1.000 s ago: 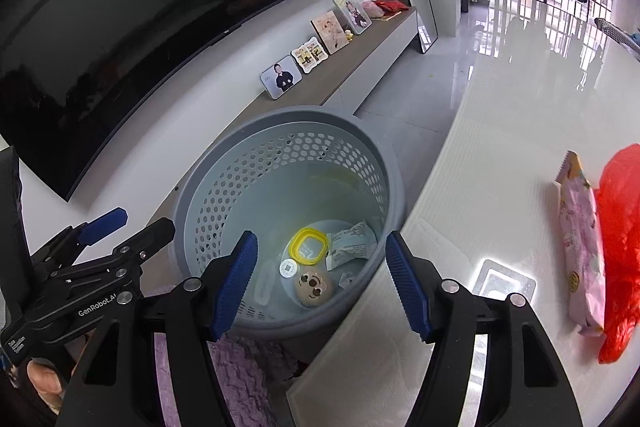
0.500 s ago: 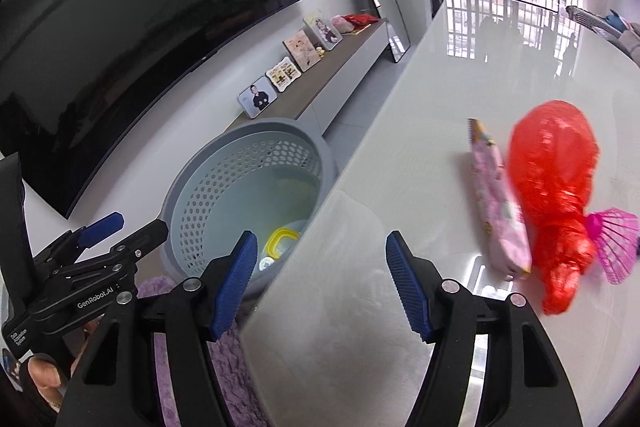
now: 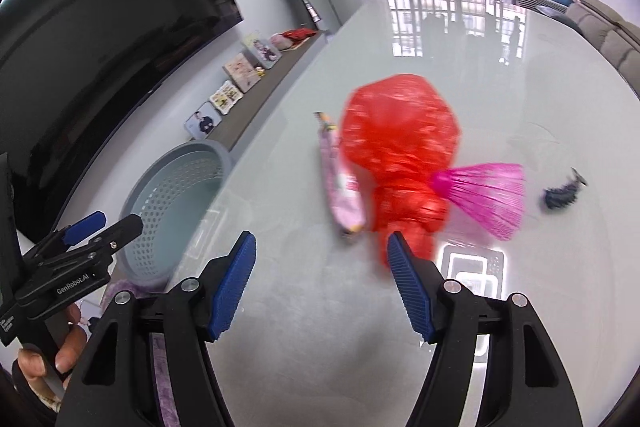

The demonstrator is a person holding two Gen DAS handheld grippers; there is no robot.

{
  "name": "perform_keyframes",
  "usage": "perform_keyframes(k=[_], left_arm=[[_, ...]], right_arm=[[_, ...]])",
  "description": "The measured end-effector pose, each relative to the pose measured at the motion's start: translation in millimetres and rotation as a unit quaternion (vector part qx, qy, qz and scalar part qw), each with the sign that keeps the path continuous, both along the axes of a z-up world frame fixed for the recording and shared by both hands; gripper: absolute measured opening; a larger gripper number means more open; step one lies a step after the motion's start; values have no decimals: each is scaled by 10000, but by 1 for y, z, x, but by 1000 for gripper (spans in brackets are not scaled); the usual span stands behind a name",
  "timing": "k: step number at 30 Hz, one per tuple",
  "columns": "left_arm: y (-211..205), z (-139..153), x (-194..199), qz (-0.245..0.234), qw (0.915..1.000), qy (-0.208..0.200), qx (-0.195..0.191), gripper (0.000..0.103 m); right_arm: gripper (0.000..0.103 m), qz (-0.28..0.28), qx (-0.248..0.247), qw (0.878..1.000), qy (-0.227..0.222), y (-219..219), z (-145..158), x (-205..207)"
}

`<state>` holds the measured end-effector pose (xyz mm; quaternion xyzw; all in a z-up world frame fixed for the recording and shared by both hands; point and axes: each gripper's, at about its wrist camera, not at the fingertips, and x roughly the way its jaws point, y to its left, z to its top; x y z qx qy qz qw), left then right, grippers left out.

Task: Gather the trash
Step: 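Move both tools back over the table toward the remaining items, then close the right tool on the dark blue spiky toy fish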

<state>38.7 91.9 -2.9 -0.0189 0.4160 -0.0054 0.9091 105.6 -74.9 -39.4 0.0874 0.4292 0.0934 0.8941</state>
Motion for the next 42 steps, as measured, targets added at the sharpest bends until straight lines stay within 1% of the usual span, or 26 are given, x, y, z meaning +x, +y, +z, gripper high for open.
perform_keyframes(k=[6,11,16,22,28,32,35,38,42], left_arm=[[-42,-2,11,-448,9990,61,10,83],[-75,-3,16,-742,9972,78,35,84],[-101,-3,21,-951,9954,111,45,84],[-124,-4,25,-1106,9937,142,95,84],[-136,-5,34,-1156,9931,202,53,84],[-141,-5,37,-1188,9927,212,27,84],[-144,-6,40,-1194,9926,240,22,84],[-145,-9,42,-1177,9927,271,6,84],[-145,-12,45,-1153,9929,304,6,84]], right_arm=[[65,-569,-37,9984,63,-58,-5,-19],[65,-965,-110,9952,155,-97,-12,-30],[66,-1263,-71,9917,226,-127,-19,-31],[65,-1475,101,9885,304,-159,-27,-20],[65,-1625,49,9861,337,-175,-31,8],[65,-1751,-67,9837,408,-181,-34,27],[65,-1855,-60,9814,496,-187,-38,40],[65,-1972,-68,9784,612,-188,-44,51],[65,-2065,-272,9757,681,-183,-49,58]])
